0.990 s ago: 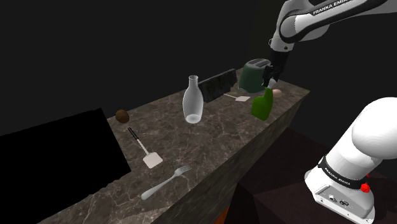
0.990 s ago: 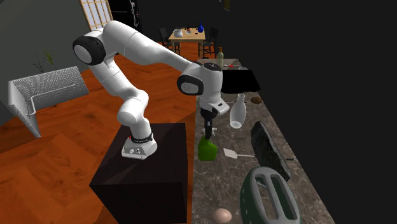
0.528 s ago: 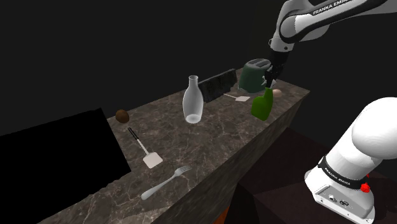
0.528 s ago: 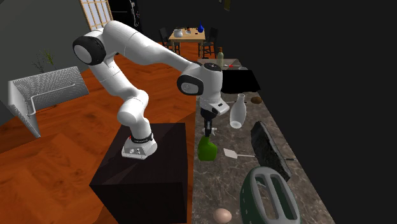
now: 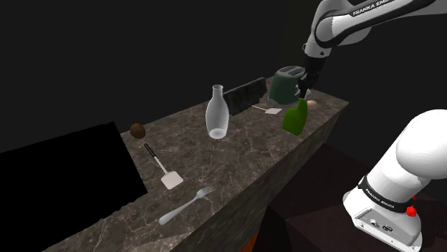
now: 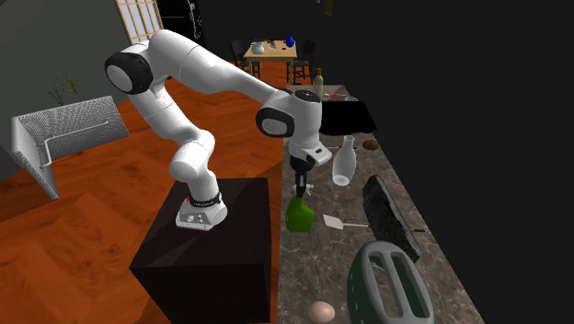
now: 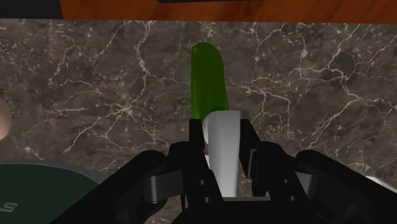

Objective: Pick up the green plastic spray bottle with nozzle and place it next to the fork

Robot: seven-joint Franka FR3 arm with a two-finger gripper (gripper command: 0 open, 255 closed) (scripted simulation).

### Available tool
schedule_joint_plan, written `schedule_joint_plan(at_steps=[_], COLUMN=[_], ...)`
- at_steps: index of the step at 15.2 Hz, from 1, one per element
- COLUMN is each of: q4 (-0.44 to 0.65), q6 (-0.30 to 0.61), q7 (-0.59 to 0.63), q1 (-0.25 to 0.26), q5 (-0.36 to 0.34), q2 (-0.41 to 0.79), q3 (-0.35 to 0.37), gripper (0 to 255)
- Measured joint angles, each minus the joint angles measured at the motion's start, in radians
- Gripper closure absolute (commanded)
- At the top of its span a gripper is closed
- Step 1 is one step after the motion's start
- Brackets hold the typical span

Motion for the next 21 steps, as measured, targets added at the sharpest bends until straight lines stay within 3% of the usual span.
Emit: schedule_joint_plan(at_steps=[21], q4=[0.231], q6=[-0.289], q7=[0.002], q1=[0.005], q5=[0.01], q2=[-0.058], q3=[0.026], gripper=[255])
